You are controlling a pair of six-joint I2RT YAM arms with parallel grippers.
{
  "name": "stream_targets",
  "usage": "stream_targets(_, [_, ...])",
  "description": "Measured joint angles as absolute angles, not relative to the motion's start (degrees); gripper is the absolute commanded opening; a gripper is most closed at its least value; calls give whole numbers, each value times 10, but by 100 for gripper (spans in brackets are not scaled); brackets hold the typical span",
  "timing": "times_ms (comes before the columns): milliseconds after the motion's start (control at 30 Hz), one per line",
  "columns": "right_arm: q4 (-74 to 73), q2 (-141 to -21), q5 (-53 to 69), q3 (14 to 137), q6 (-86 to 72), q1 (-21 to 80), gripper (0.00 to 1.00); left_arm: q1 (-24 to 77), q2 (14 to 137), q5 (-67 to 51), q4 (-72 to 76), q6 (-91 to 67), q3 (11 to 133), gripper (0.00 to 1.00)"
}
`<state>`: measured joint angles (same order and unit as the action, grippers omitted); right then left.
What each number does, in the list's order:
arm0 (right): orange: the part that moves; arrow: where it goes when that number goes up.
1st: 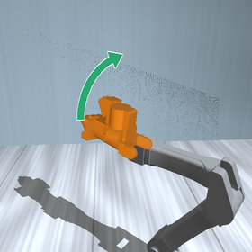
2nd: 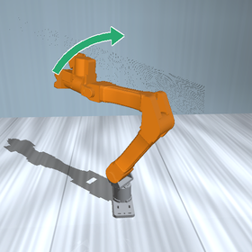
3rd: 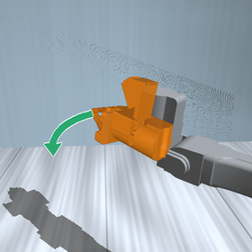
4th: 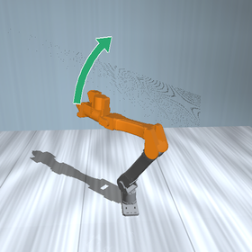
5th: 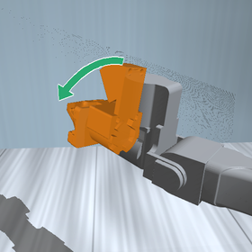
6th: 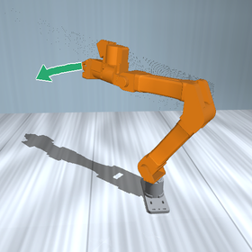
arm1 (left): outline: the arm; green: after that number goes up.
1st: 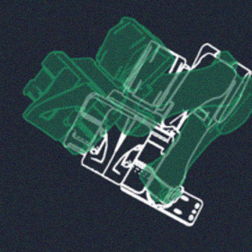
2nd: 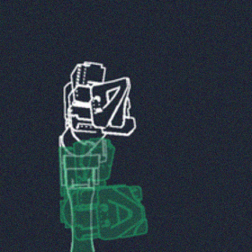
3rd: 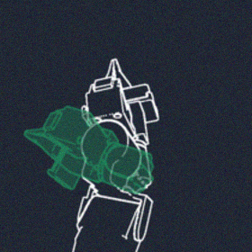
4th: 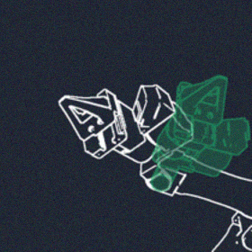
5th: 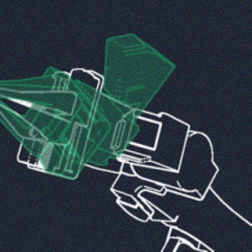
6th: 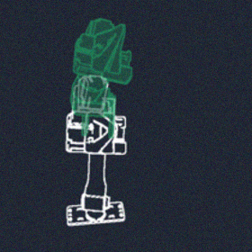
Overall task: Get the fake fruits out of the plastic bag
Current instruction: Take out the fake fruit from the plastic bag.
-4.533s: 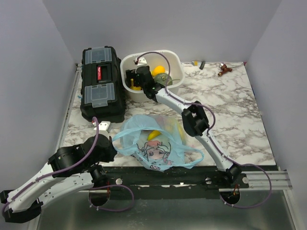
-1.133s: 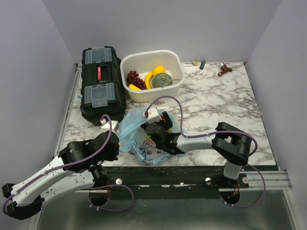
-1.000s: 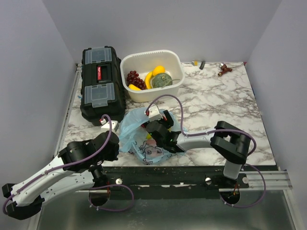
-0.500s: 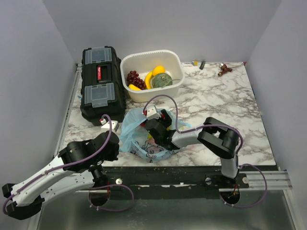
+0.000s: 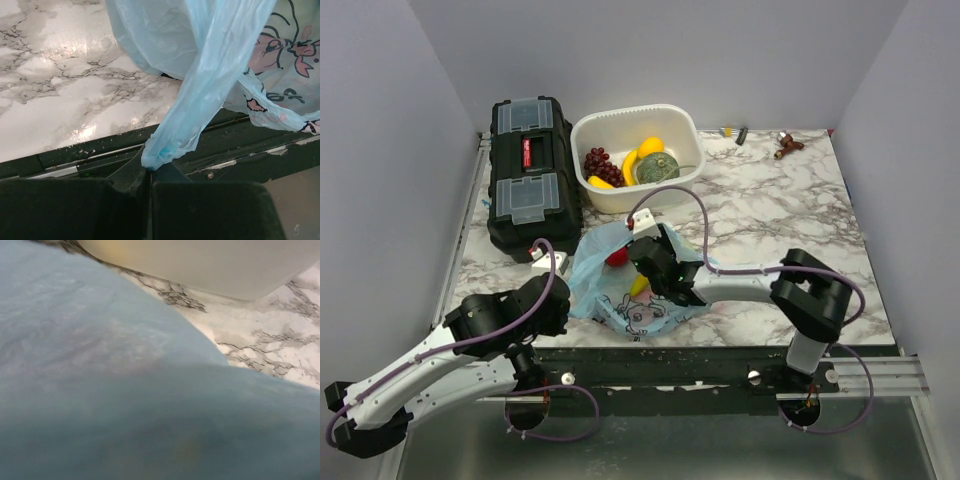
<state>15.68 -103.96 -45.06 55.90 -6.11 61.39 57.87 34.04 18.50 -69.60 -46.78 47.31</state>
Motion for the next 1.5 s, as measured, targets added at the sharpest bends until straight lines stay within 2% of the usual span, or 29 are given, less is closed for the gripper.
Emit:
stream_targets(200, [94, -949, -354, 569, -159, 614, 22, 579, 345, 185, -696, -468, 473, 0])
stream_targets(533, [43, -885, -163, 536, -308, 613, 18, 579, 345, 185, -696, -468, 473, 0])
stream_targets(733, [13, -827, -100, 503, -347, 613, 9, 579, 344, 185, -696, -468, 473, 0])
stream_targets(967, [-43, -716, -116, 507, -342, 613, 5, 579, 344, 185, -696, -468, 473, 0])
stream_targets(1167, [-66, -650, -198, 528, -307, 613, 4, 579, 341, 185, -696, -468, 473, 0])
stream_targets(1367, [-58, -639, -293, 542, -258, 611, 5, 579, 339, 185, -696, -468, 473, 0])
stream_targets(1500, [-41, -672, -350, 566, -220, 607, 4, 579, 339, 185, -696, -468, 473, 0])
